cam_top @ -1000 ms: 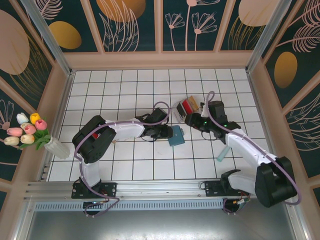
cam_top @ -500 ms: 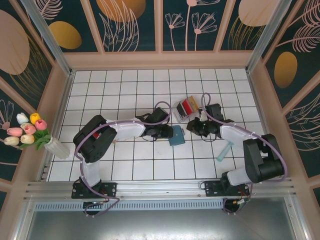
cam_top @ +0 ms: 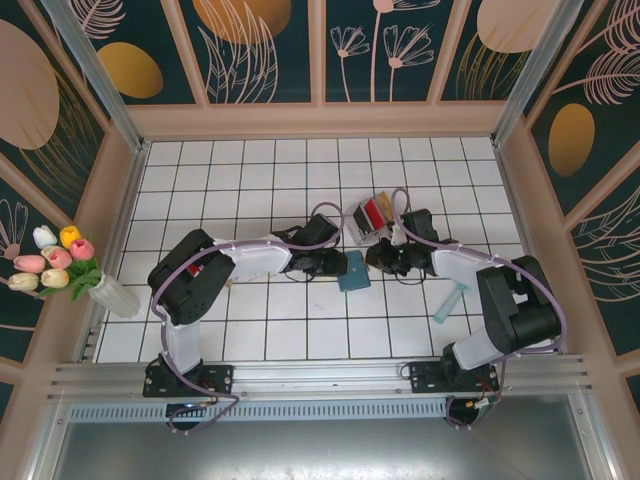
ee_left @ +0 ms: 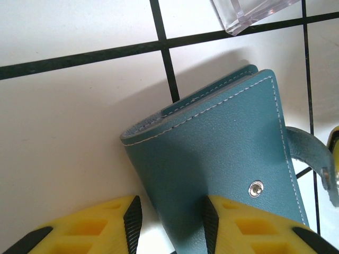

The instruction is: Put the credit cards into the card holder

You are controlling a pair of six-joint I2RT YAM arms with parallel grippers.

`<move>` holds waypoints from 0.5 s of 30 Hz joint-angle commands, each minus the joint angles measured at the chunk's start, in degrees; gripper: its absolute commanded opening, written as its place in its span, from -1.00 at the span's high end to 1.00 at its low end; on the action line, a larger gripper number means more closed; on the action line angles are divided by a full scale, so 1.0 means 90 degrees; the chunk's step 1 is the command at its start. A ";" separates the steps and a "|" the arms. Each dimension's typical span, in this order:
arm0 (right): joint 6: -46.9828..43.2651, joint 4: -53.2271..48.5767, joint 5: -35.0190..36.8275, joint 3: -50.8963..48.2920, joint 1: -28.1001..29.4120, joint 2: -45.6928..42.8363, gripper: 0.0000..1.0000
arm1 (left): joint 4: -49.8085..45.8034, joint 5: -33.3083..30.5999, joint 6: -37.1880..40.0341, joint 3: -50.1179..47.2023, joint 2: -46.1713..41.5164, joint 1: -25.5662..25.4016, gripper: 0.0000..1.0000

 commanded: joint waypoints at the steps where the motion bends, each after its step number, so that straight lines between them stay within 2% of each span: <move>1: -0.0173 0.0112 -0.0125 0.0057 0.0106 0.0069 0.65 | -0.0251 -0.0115 0.0149 0.0053 0.0363 -0.0047 0.19; 15: -0.0370 -0.0195 0.0040 0.0363 0.0427 0.0381 0.64 | -0.0279 -0.0097 0.0137 0.0102 0.0402 -0.0048 0.19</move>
